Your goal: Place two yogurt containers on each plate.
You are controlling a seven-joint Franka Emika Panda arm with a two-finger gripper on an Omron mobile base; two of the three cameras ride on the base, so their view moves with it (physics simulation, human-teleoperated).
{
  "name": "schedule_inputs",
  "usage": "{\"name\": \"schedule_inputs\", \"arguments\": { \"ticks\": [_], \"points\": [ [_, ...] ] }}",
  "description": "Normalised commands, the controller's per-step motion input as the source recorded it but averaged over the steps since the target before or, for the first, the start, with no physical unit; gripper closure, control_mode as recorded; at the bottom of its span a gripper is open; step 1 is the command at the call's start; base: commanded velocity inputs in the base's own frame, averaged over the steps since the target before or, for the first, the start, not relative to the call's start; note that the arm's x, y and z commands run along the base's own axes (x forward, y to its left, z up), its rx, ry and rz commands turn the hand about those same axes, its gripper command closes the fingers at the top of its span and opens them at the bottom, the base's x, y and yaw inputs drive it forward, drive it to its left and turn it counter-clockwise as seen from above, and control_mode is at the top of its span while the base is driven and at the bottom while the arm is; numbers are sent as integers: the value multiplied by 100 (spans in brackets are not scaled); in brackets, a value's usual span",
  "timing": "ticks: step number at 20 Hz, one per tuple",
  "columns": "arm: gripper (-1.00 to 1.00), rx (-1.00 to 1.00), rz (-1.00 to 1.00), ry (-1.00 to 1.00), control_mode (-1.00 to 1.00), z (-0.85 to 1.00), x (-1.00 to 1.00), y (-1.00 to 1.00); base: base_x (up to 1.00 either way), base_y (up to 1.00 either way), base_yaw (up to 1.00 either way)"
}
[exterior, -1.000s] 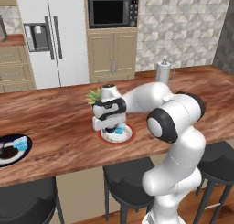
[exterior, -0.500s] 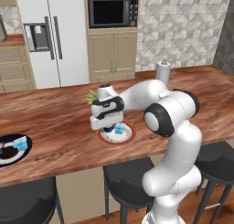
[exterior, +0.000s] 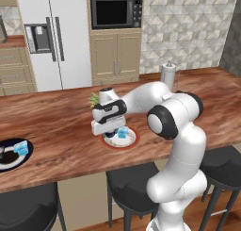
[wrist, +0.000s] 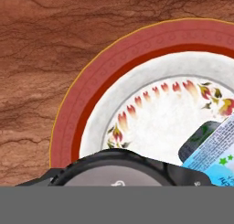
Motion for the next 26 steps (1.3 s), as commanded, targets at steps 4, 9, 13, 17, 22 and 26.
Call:
{"name": "schedule_inputs", "arguments": {
  "ticks": [4,9,13,17,22,26],
  "points": [
    [100,0,0,2,-100,-1,1,0,0,0,0],
    [-100,0,0,0,-100,0,0,0,0,0,0],
    [-100,0,0,0,-100,0,0,-1,0,0,0],
    [-100,0,0,0,-100,0,0,-2,0,0,0],
    [-100,0,0,0,-100,0,0,0,0,0,0],
    [-100,0,0,0,-100,4,0,-1,0,0,0]
  ]
}}
